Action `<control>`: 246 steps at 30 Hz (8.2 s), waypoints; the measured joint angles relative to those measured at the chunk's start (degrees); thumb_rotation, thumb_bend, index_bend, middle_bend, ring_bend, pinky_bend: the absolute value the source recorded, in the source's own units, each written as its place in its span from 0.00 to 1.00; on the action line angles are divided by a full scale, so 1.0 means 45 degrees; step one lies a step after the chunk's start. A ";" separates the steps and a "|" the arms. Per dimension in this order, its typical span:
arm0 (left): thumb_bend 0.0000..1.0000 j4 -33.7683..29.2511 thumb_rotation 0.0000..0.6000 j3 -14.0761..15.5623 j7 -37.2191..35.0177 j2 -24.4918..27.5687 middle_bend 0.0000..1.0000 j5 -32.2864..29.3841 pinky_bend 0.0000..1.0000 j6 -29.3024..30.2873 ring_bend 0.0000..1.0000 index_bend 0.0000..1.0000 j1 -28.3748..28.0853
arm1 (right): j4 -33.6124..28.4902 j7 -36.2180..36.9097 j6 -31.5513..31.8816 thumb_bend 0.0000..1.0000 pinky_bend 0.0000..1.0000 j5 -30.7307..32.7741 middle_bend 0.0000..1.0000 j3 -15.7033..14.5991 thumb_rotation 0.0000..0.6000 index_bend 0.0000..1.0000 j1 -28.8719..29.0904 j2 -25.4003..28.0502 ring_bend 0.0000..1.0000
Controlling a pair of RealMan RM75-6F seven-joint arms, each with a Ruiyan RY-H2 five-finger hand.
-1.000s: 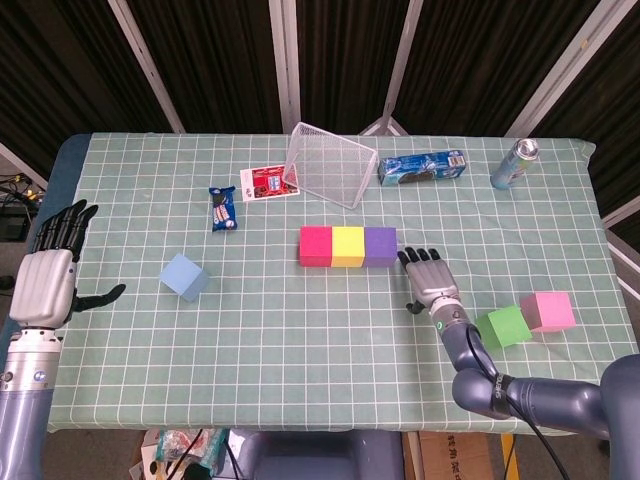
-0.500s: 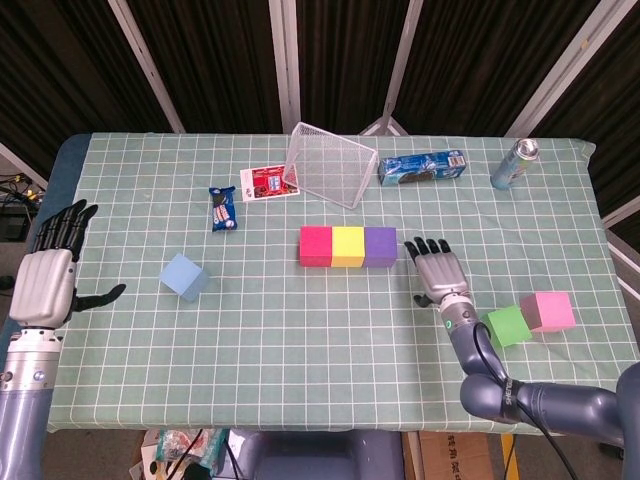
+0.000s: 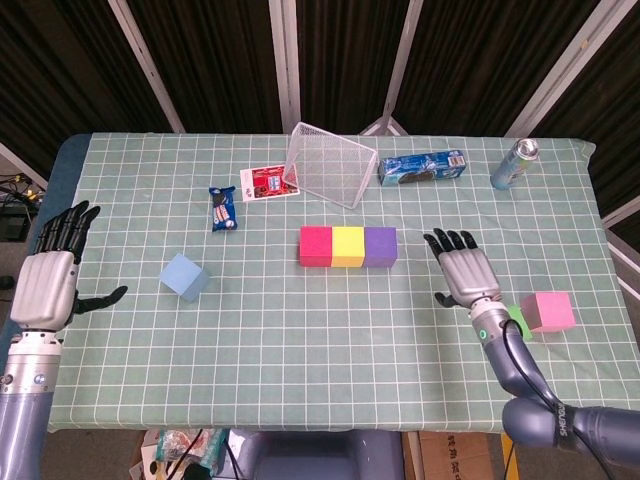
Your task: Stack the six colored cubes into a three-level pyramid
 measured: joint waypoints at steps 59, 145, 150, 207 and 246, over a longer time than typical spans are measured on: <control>0.10 -0.0051 1.00 0.0150 0.0397 -0.0228 0.00 0.0249 0.00 0.0086 0.00 0.00 0.0051 | 0.3099 0.1151 -0.1306 0.29 0.00 -0.3210 0.43 -0.1980 1.00 0.27 -0.3575 -0.0393 0.30; 0.10 0.0060 1.00 0.0016 0.0271 -0.0167 0.00 -0.0155 0.00 0.0018 0.00 0.00 0.0054 | 0.5737 -0.2748 -0.2815 0.29 0.00 0.5824 0.02 0.0988 1.00 0.00 0.1845 -0.3227 0.01; 0.10 0.0011 1.00 0.0038 0.0311 -0.0192 0.00 -0.0050 0.00 0.0051 0.00 0.00 0.0052 | 0.5605 -0.1900 -0.3347 0.29 0.00 0.4497 0.02 0.1042 1.00 0.00 0.1492 -0.2905 0.01; 0.10 0.0317 1.00 -0.0056 0.0704 -0.0549 0.00 -0.0387 0.00 0.0084 0.00 0.00 -0.0066 | 0.7984 0.0119 -0.5001 0.29 0.00 0.1593 0.41 0.0929 1.00 0.13 0.1763 -0.3615 0.29; 0.10 0.0526 1.00 -0.0141 0.0508 -0.0489 0.00 -0.0671 0.00 -0.0035 0.00 0.00 -0.0112 | 0.8219 -0.1881 -0.4619 0.29 0.00 0.4847 0.41 0.0174 1.00 0.13 0.3371 -0.4234 0.29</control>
